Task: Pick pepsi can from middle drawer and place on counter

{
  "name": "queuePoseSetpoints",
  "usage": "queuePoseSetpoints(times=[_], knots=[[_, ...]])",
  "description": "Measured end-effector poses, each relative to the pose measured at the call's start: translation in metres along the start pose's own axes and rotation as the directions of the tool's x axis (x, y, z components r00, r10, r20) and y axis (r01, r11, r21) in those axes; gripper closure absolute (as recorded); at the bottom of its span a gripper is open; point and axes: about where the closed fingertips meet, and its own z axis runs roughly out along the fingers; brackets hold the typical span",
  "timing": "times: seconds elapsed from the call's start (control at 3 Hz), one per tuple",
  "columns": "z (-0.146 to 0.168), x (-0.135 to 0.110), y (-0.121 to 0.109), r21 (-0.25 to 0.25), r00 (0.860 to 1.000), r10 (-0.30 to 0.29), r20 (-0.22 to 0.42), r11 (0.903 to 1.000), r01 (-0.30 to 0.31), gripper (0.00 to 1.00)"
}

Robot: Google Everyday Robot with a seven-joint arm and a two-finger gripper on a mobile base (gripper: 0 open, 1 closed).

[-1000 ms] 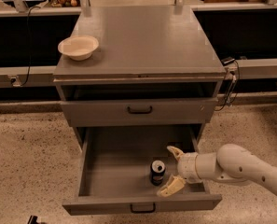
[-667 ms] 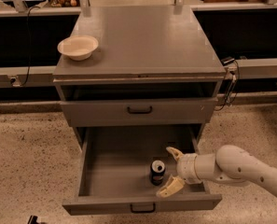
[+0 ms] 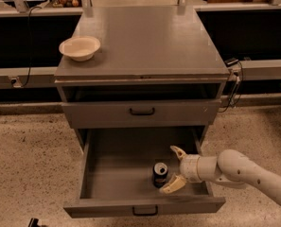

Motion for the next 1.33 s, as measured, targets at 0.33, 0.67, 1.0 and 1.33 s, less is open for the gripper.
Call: queuePoseSetpoints(times=[0.33, 0.67, 1.0, 1.33], knots=[[0.018, 0.022, -0.015, 0.005, 0.999, -0.029, 0.029, 0.9996, 0.029, 0.0], [0.032, 0.037, -0.021, -0.008, 0.998, -0.031, 0.059, 0.9995, 0.031, 0.0], [0.046, 0.037, -0.022, -0.039, 0.993, -0.033, 0.114, 0.9985, 0.038, 0.25], [0.052, 0.031, -0.019, -0.074, 0.985, -0.034, 0.17, 0.9962, 0.048, 0.5]])
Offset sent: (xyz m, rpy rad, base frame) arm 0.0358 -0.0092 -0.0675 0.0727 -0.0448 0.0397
